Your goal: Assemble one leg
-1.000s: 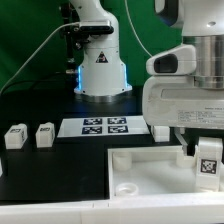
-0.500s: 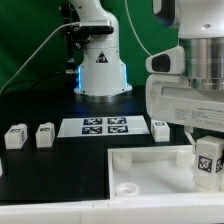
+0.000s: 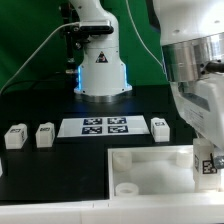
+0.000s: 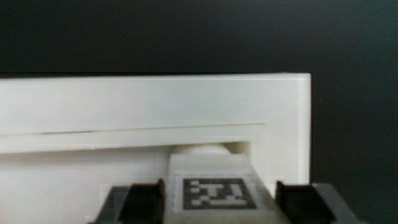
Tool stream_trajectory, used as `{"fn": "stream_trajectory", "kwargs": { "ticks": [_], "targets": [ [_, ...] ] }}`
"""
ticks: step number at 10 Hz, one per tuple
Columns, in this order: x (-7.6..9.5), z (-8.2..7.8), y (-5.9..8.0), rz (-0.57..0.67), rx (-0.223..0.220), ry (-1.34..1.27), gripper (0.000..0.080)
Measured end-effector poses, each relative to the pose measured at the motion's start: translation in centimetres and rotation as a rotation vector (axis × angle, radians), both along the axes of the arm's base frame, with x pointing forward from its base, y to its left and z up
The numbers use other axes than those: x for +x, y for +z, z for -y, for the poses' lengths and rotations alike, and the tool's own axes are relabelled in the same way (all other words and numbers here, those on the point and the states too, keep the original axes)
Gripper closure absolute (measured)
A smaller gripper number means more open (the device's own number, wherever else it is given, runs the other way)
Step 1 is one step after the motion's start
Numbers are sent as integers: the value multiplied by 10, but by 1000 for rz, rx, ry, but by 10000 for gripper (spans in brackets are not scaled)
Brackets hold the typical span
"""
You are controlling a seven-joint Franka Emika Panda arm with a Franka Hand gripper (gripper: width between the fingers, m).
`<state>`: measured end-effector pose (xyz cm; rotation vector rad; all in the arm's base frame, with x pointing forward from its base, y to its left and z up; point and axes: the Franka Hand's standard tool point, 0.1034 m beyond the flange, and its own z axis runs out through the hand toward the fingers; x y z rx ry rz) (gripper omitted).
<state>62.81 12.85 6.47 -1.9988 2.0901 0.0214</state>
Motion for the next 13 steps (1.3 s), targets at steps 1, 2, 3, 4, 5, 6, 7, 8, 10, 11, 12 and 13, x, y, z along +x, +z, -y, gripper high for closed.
{"fn": "stream_trajectory", "kwargs": {
  "ticks": [1,2,3,4,5,6,7,8,10,11,12,13],
  "targets": [
    [0,-1,0,3,-1,15,501],
    [0,0,0,9,-7,50,501],
    [-1,-1,-1,9,-13,70,340],
    [-6,-3,-4,3,-43,217,219],
    [-9,-3,-6,10,-93,412,219],
    [-9,-1,-6,27,-125,545,164],
    [-8,0,-6,32,-128,564,154],
    [-8,1,-6,53,-149,696,154],
    [-8,1,-6,77,-168,838,151],
    [-6,2,-4,90,-204,992,151],
    [-4,2,-2,102,-238,1113,151],
    [-3,3,-2,111,-246,1145,151]
  ]
}}
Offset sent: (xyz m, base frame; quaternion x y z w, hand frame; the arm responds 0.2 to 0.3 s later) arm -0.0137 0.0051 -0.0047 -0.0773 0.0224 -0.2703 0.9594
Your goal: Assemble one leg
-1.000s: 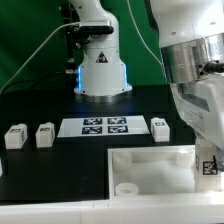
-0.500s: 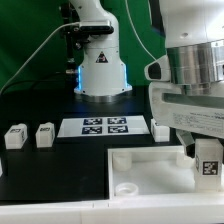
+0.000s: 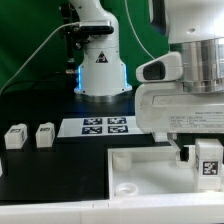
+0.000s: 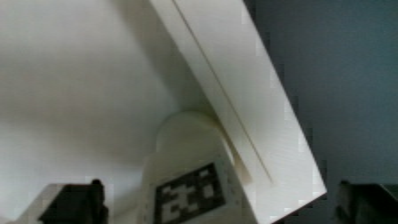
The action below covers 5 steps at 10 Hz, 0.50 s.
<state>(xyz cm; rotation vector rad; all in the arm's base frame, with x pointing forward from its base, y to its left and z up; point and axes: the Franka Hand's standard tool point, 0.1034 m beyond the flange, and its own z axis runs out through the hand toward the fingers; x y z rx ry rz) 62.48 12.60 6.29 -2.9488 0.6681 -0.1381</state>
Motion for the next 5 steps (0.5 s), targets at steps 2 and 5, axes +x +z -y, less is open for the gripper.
{"fn": "stream_trajectory", "kwargs": {
  "ticks": [2,5],
  "targets": [
    [0,0,0,-2,3,-17,277],
    [-5,-1,-3,-48,42,-305,511]
  ]
}}
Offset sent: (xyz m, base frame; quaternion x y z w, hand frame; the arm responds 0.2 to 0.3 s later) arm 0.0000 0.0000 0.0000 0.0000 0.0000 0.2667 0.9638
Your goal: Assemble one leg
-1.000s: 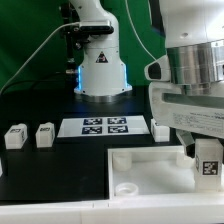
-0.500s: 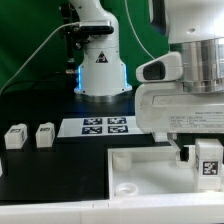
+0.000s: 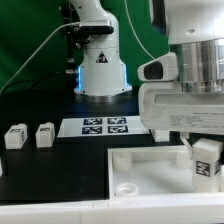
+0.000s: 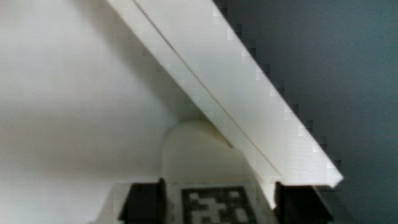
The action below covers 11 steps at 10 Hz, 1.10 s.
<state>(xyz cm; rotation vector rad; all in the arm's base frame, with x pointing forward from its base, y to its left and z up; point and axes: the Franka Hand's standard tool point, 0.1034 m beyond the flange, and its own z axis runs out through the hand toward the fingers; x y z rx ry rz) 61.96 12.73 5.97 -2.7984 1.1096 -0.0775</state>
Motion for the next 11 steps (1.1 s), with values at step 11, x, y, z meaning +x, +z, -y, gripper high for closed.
{"fn": "stream_trajectory", "kwargs": {
  "ticks": [11],
  "targets": [
    [1,-5,-3,-78,137,-660,296]
  ]
}}
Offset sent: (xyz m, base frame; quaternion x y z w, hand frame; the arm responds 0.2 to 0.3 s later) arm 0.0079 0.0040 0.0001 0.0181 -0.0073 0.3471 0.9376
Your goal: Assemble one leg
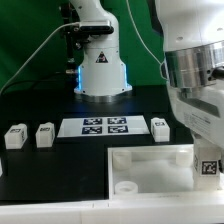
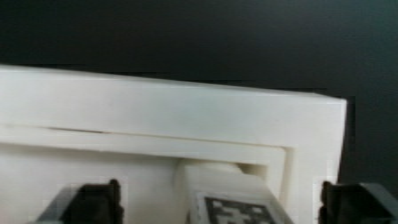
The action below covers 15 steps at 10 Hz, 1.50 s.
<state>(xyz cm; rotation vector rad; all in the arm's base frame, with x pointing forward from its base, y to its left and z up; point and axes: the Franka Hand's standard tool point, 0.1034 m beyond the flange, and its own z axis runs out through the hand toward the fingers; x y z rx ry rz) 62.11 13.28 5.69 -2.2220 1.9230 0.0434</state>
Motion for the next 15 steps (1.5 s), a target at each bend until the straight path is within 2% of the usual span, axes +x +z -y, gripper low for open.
{"fn": "stream_trajectory", "kwargs": {
  "ticks": [1,2,3,6,9,12,14,15],
  "targets": [
    [-2,-1,-1,11,-30,171,181],
    [-2,1,0,31,-66,347,159],
    [-1,3,1,50,-95,497,159],
    [-1,7,0,93,-132,807,151],
    [6,15,6,122,-220,1250,151],
    [5,15,5,116,-212,1191,163],
    [5,14,5,89,-193,973,513],
    [5,13,5,79,-183,876,509]
  ]
}}
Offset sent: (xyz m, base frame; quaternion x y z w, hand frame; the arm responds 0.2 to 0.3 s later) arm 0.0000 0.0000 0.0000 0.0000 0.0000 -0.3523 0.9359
